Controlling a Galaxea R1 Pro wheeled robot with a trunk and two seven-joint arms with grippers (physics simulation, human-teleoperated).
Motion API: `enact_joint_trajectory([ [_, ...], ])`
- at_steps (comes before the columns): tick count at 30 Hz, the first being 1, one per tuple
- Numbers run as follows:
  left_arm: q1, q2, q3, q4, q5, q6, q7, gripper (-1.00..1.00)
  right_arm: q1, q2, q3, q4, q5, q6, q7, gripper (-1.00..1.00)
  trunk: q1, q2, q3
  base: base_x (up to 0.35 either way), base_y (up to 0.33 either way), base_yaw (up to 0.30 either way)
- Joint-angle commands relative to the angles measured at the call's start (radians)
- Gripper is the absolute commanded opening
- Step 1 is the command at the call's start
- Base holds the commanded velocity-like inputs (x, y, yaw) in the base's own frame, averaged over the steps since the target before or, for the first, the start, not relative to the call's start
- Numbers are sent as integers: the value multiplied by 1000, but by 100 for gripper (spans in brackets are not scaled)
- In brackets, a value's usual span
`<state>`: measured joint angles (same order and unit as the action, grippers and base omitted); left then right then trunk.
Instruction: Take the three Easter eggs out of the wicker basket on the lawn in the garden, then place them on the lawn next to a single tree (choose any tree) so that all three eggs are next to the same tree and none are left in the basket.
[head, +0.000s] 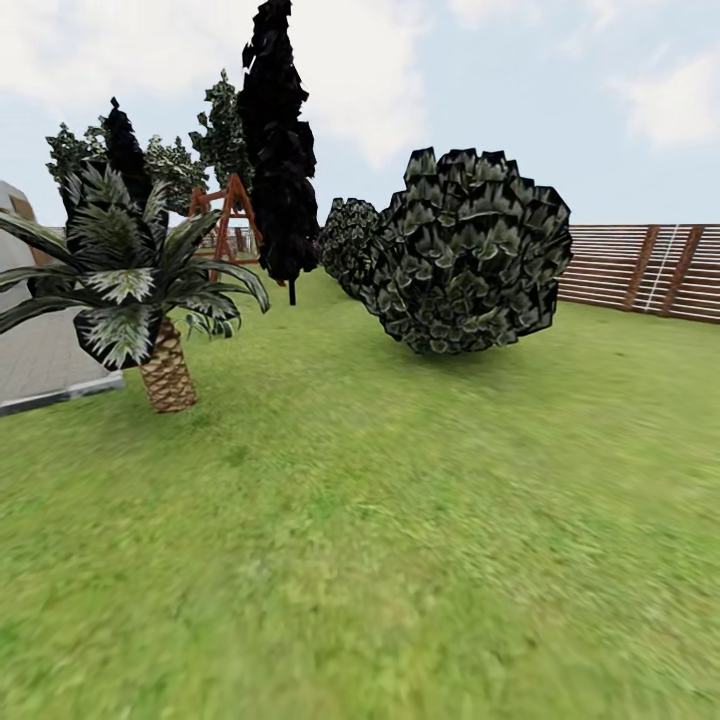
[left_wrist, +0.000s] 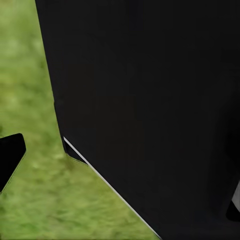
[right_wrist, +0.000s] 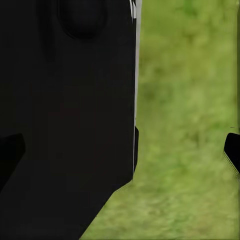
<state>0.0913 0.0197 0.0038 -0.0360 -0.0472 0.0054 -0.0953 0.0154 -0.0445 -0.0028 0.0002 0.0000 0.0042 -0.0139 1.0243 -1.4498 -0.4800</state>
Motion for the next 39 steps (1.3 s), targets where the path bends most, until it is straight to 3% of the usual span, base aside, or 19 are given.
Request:
enact_joint_trajectory([
  [1,1,0,1,-2,-5,0,-3,100,0,0,0,0,0,0,-1,100,1,0,-1,335,0,0],
  [39,1,0,1,-2,-5,0,-3,100,0,0,0,0,-2,0,-1,100,1,0,-1,335,0,0],
])
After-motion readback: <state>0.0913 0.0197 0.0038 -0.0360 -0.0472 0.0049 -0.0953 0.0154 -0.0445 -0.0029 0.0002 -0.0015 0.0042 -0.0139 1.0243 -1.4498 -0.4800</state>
